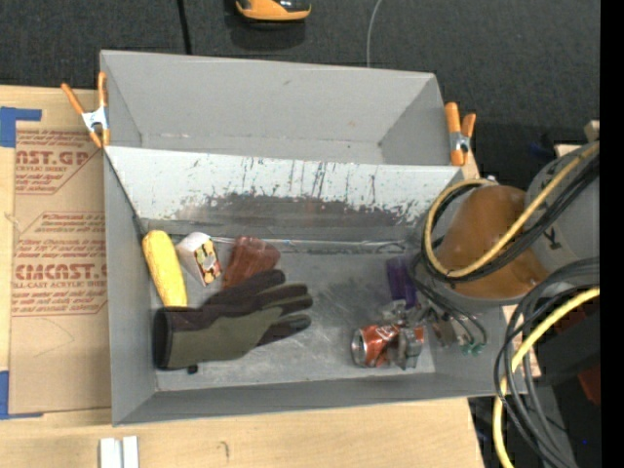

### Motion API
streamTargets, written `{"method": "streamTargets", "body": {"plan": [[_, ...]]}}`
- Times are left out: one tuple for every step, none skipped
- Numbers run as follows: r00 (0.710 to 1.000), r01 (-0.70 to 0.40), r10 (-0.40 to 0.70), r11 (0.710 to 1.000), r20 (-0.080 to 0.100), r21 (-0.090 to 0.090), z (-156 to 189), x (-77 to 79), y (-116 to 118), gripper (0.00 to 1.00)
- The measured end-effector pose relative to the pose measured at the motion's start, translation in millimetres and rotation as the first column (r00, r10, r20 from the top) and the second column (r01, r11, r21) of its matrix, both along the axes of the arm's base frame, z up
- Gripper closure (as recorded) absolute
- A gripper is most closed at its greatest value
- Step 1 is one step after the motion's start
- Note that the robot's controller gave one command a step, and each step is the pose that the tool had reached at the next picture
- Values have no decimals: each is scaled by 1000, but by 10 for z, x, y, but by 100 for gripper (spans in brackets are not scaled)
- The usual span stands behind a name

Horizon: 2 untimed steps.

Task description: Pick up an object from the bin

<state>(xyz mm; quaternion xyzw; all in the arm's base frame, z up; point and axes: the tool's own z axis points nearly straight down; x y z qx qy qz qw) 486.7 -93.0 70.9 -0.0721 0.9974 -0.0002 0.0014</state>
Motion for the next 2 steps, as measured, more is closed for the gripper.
{"method": "streamTargets", "body": {"plan": [[1000, 0, 0, 1000, 0, 0, 1, 1, 1, 100], [1000, -14, 14, 1000, -1, 0, 1294, 58, 219, 100]]}}
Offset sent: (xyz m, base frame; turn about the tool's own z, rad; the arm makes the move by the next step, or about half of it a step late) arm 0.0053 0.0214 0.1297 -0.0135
